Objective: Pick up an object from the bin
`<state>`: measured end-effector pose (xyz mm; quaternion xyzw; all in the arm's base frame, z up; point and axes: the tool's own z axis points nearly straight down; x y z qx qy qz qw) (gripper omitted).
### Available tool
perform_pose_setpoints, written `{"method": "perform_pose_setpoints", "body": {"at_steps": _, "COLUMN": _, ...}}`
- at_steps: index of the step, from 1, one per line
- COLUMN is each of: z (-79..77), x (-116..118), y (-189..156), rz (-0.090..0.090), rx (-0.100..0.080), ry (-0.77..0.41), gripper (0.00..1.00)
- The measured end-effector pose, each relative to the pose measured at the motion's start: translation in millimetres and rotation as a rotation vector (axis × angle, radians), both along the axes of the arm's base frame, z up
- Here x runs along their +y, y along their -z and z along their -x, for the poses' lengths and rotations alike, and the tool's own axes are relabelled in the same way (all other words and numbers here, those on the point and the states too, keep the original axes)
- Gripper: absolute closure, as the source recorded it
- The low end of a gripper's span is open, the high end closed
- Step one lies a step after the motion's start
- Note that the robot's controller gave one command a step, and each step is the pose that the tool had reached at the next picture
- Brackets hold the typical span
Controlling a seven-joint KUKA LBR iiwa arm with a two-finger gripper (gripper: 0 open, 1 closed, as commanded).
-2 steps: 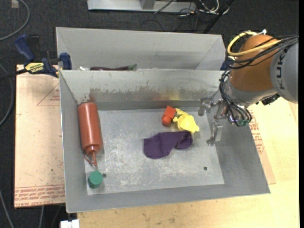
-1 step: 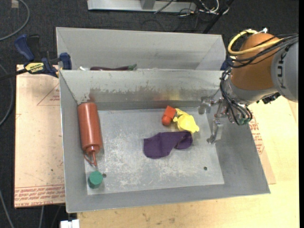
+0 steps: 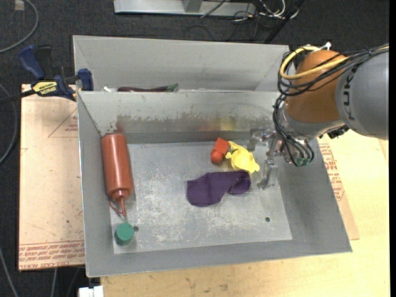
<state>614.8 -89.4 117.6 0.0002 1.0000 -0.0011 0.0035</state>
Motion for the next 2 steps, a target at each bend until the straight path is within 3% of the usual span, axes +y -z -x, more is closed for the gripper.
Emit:
{"method": "perform_pose_setpoints", "body": {"at_steps": 1, "z": 6.9, "x": 31, "y": 25, "rz": -0.004, "rx": 0.009, "ry": -0.049, "gripper": 0.0}}
{"method": "perform_pose_setpoints", "body": {"at_steps": 2, "z": 10.7, "x": 48, "y": 46, "rz": 0.001, "rx": -0.003, "ry": -0.212, "gripper": 1.0}}
